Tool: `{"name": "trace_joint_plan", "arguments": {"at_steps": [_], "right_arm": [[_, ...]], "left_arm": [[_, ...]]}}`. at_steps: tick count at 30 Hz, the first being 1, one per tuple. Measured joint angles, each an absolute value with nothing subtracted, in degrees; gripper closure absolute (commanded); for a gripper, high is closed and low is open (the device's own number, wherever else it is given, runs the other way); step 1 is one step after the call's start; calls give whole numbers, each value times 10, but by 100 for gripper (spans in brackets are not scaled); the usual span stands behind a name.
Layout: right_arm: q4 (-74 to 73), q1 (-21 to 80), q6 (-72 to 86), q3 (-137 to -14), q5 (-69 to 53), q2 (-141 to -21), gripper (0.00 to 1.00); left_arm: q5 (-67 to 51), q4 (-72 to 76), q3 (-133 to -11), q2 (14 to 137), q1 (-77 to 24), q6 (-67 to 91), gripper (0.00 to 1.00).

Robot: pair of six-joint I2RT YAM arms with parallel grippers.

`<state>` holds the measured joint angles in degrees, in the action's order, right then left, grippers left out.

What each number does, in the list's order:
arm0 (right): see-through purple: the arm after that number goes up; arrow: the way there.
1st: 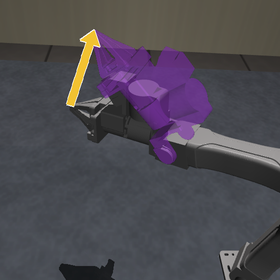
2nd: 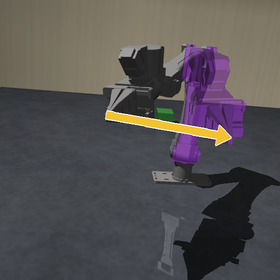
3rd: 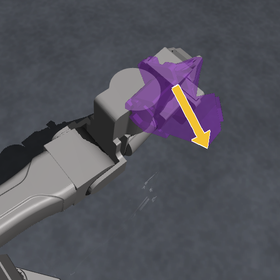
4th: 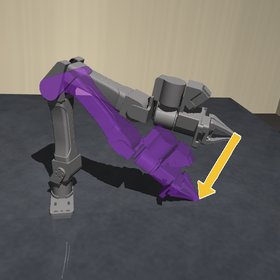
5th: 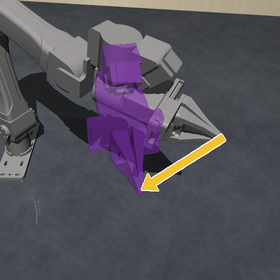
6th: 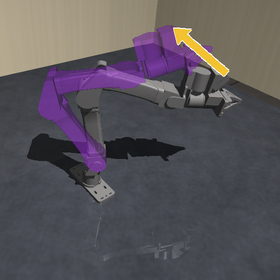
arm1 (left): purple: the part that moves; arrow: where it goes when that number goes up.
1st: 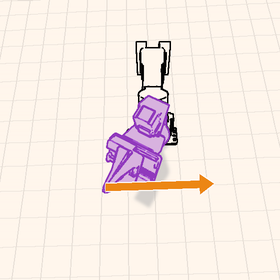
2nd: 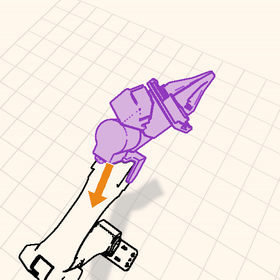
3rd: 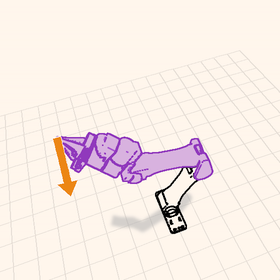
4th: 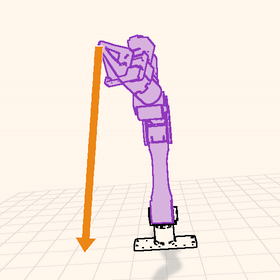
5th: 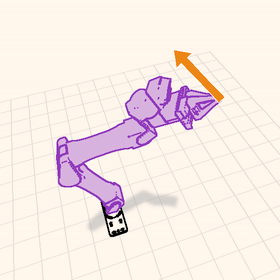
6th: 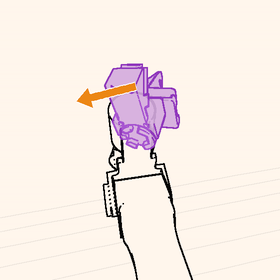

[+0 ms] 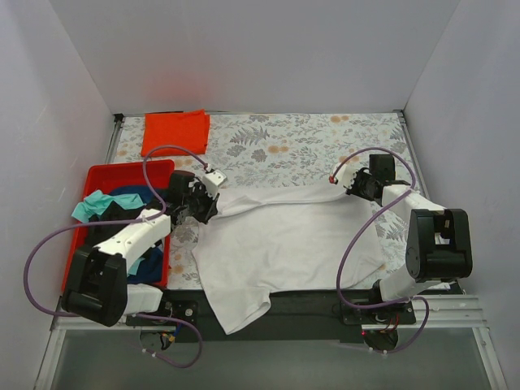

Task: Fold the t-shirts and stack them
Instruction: Fold the tshirt

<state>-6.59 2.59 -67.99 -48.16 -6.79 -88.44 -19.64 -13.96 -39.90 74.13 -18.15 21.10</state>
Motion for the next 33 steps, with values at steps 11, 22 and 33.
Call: {"name": "trace_joint_plan", "arguments": {"at_steps": [11,22,33], "right_arm": [[-54,26,-698,-465,-58,-884,99],[-70,19,-729,-424,-43,-825,32],[-218,-43,-663,-565,-81,-863,33]], "left_arm": [[-202,-160,-387,751,-194,158,92],[-306,-257,-451,732,-196,125,44],[-313,-232,-657,1024,-209,242,49]]}}
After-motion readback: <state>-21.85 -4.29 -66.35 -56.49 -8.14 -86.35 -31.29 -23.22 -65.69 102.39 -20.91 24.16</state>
